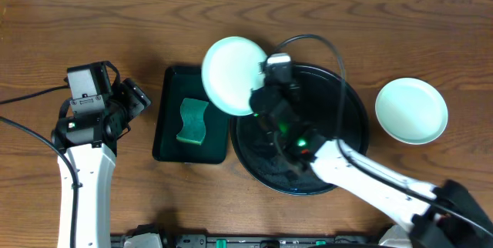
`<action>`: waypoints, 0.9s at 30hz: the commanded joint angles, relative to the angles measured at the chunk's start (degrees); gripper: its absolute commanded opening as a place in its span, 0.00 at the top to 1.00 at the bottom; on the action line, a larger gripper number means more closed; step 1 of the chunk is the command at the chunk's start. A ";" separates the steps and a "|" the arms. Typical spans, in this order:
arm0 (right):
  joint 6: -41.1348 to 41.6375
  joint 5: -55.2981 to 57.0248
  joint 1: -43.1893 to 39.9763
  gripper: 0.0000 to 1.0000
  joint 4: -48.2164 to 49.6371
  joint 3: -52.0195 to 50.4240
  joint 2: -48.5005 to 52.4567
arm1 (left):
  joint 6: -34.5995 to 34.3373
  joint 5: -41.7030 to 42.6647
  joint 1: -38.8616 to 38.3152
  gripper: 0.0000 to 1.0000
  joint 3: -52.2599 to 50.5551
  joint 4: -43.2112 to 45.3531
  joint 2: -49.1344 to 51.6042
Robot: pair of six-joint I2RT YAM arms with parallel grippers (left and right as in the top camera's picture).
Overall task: Clean dirty plates on tray and stack at the side
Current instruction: 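Carry the plate right toward the white plate at the table's right, then lower the pale green plate onto the white plate with the right gripper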
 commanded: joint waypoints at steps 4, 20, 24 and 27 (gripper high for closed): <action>13.75 2.60 -9.88 0.99 -13.68 0.59 -8.37 | -0.13 -0.33 0.26 0.19 1.14 -0.15 -0.37; 27.98 2.36 -44.46 0.99 -44.50 0.48 -14.84 | -0.13 -0.33 0.26 0.19 1.14 -0.15 -0.37; 27.96 2.38 -49.72 0.99 -47.52 0.46 -14.84 | -0.13 -0.33 0.26 0.19 1.14 -0.15 -0.37; 27.96 2.34 -54.01 0.99 -48.72 0.35 -14.84 | -0.13 -0.33 0.26 0.19 1.14 -0.15 -0.37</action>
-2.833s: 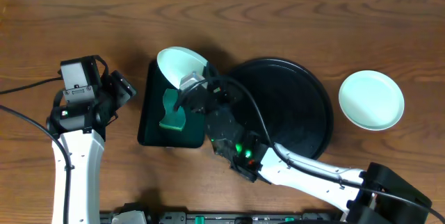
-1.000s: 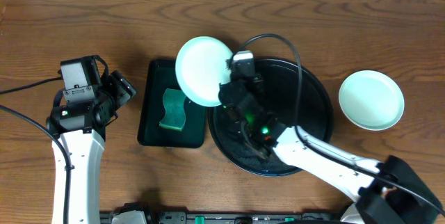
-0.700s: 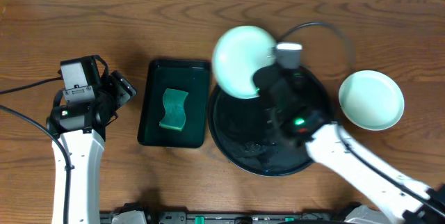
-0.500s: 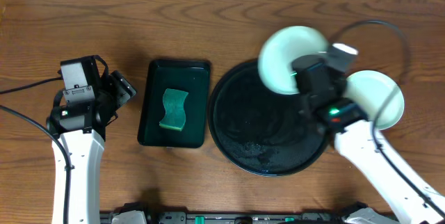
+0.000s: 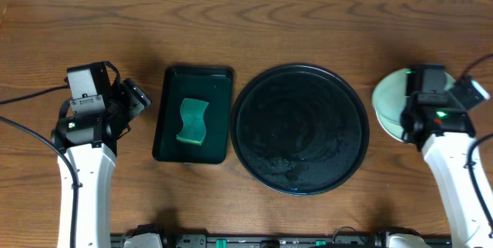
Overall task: Clean dirty plates on tray and stack at the side
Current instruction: 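Lower the pale green plate onto the white plate with the right gripper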
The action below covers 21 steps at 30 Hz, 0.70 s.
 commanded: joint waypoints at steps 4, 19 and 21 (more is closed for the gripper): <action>1.31 0.96 -6.54 0.99 -2.58 0.26 -0.83 | -0.11 -0.33 0.26 0.19 1.14 -0.17 -0.37; 7.54 -3.50 -8.39 0.98 4.15 -8.31 -0.72 | -0.13 -0.33 0.24 0.19 1.14 -0.17 -0.37; 7.52 -3.48 -8.39 0.99 6.97 -10.25 -0.72 | -0.11 -0.33 0.26 0.19 1.14 -0.17 -0.37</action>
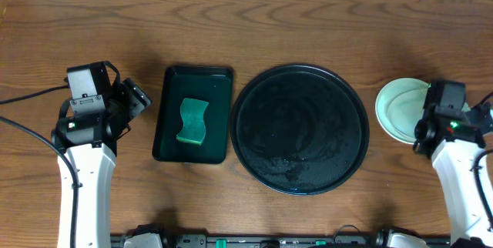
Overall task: Clean dirty plates on tray and stack at the side
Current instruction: 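Lower the pale green plate onto the white plate with the right gripper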
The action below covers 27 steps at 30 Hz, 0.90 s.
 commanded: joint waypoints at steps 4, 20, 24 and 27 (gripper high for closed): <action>2.99 0.61 -0.35 0.99 5.29 -4.83 -0.68 | -0.13 -0.31 0.24 0.19 1.14 -0.17 -0.37; 2.95 -7.34 -0.35 0.90 20.85 -14.91 -0.68 | -0.13 -0.31 0.22 0.19 1.14 -0.17 -0.37; 2.47 -7.32 -0.35 0.85 20.83 -14.93 -0.68 | -0.13 -0.31 0.24 0.19 1.14 -0.17 -0.37; 0.94 -7.32 -0.35 0.74 20.79 -14.93 -0.68 | -0.13 -0.31 0.24 0.19 1.14 -0.17 -0.37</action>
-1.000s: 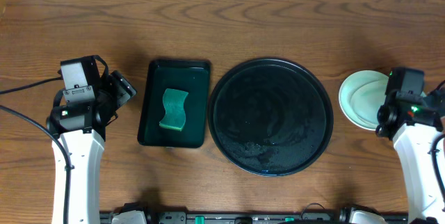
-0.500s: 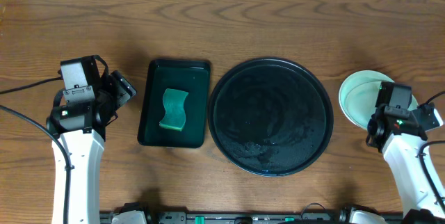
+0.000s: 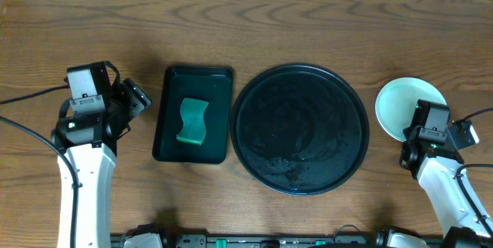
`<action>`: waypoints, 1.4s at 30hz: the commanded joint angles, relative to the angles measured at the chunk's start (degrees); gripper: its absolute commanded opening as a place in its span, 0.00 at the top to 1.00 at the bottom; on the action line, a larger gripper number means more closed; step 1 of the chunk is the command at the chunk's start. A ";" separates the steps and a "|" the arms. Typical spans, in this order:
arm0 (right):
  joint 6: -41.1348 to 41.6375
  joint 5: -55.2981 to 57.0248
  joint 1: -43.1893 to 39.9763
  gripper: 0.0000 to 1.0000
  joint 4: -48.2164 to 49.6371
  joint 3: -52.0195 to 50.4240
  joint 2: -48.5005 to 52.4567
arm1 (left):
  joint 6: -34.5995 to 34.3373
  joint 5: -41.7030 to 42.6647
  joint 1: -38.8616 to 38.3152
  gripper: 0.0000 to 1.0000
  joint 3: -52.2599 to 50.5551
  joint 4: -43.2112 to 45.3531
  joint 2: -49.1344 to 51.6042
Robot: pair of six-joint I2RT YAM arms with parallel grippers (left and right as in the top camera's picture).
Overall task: Clean dirty plates on tray and stack at the side
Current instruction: 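Lower the pale green plate onto the white plate with the right gripper, then open the right gripper and release the stacked plate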
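The round black tray [image 3: 300, 129] in the middle of the table carries no plates, only a wet sheen. At the right, on the wood, pale green plates [image 3: 400, 103] show as one disc from above. My right gripper [image 3: 416, 142] sits just in front of that disc, its fingers hidden under the wrist. My left gripper [image 3: 135, 96] rests at the far left, beside the small tray, holding nothing I can see. A green sponge [image 3: 192, 121] lies in the small rectangular dark green tray [image 3: 171, 117].
The rectangular tray stands right against the round tray's left rim. Cables run from both arms along the table's left and right sides. Bare wood lies behind the trays.
My right arm has drawn back toward the front edge, off the right side of the pale plates, which now show more fully. The left arm has not moved.
My right gripper held a pale plate above the round tray's left rim while one plate lay at the right. Then the arm was over that right-hand plate and the tray stood empty. It then sat beside the plates, and now in front of them.
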 commanded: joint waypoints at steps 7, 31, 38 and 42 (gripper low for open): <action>-15.93 -0.59 -0.35 0.48 1.70 -0.17 -0.68 | -0.13 -0.33 0.24 0.19 1.14 -0.17 -0.37; -44.57 -44.24 -0.09 0.01 9.90 4.17 -1.53 | -0.13 -0.33 0.22 0.19 1.14 -0.17 -0.37; -44.57 -44.24 -0.09 0.01 9.90 4.17 -1.53 | -0.11 -0.33 0.24 0.19 1.14 -0.17 -0.37; -44.54 -44.24 -0.09 0.01 9.90 4.17 -1.53 | -0.11 -0.33 0.22 0.19 1.14 -0.17 -0.37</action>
